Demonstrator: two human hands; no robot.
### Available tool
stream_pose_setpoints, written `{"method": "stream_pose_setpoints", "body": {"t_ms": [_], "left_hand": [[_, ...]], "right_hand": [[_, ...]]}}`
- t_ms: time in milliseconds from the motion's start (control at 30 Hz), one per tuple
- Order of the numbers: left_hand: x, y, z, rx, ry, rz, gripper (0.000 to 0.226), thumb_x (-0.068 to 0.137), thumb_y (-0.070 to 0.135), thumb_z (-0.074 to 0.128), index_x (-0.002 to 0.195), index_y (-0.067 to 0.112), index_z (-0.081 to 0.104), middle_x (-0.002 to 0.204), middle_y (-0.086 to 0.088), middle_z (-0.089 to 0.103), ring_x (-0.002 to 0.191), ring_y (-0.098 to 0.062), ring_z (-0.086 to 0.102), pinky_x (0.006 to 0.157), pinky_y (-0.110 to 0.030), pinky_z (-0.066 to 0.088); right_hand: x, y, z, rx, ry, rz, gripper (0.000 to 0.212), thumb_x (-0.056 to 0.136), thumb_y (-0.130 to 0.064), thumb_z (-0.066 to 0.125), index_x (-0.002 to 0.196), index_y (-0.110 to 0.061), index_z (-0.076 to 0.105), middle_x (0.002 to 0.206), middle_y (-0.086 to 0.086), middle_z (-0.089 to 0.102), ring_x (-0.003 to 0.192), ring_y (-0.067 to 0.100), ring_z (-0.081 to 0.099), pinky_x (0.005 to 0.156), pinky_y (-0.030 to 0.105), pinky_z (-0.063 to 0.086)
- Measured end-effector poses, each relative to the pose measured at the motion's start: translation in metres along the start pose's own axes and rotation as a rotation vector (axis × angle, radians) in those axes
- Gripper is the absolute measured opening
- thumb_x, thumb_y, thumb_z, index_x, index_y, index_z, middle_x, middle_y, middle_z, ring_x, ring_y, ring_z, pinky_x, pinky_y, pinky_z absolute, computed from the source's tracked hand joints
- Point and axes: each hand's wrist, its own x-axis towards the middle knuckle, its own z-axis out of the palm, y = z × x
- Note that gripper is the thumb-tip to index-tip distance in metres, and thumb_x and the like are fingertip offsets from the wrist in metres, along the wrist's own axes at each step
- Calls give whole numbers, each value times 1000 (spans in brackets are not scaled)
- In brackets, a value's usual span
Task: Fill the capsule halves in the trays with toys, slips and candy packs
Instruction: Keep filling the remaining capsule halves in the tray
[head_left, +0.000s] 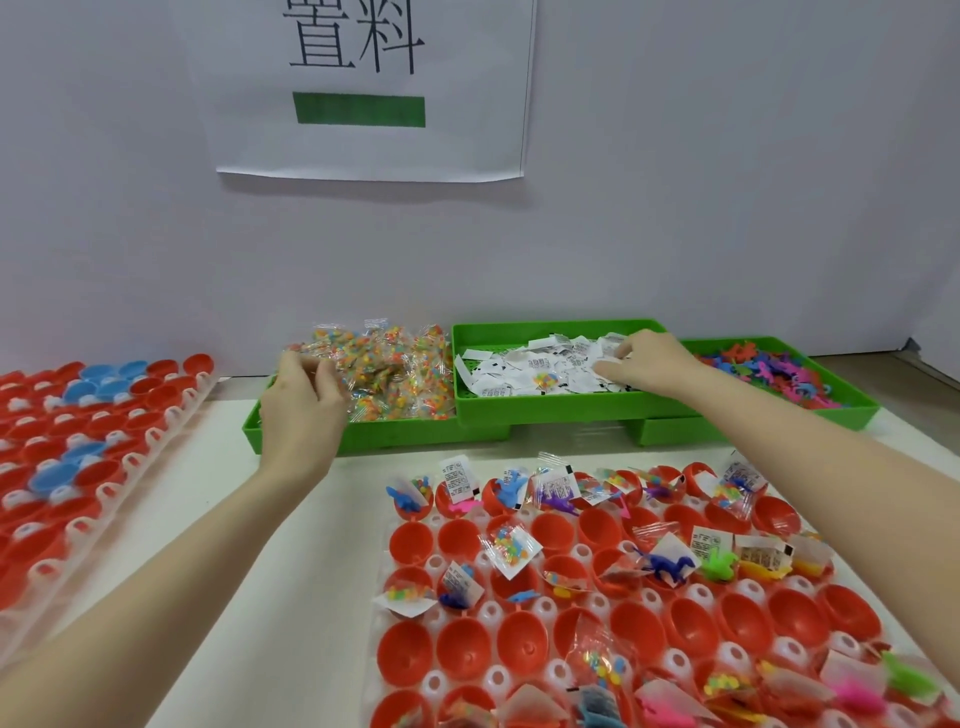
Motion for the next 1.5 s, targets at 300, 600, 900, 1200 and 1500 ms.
{"method": "stream_pose_setpoints", "body": {"t_ms": [300,600,900,1200,1500], "left_hand": [[-7,4,-8,-58,34,66,12,97,21,44,91,12,48,80,-9,62,65,-26,58,59,-26,41],[-30,21,-14,-159,-45,72,17,92,23,54,85,11,62,68,3,61,42,1,53,49,-6,39],[-121,86,-38,-489,-519,-102,23,90,19,53,76,8,67,61,2,66,48,-7,61,49,-13,47],[-207,119,-82,-568,-935,-169,43,73,44,45,74,9,70,68,-4,70,61,-11,68,58,-16,52],[-243,114,-104,-427,-916,46,12,76,23,63,85,24,71,79,0,72,71,-9,69,67,-20,55]], "right_hand": [[1,5,-10,278,154,40,23,70,-20,79,78,-6,63,85,6,56,85,20,50,72,28,36],[-12,1,-22,403,541,-17,17,86,-18,63,94,-4,69,97,10,67,84,16,54,78,28,40],[-181,-67,-41,917,107,-369,4,78,-15,65,75,-17,66,64,-13,63,43,-8,50,45,2,34],[-292,-57,-30,735,48,-546,9,74,-32,68,71,-24,69,52,-20,56,42,2,36,44,9,29],[-335,-43,-16,583,176,-594,11,73,-29,69,83,-33,70,73,-11,61,48,-1,42,47,7,30]]}}
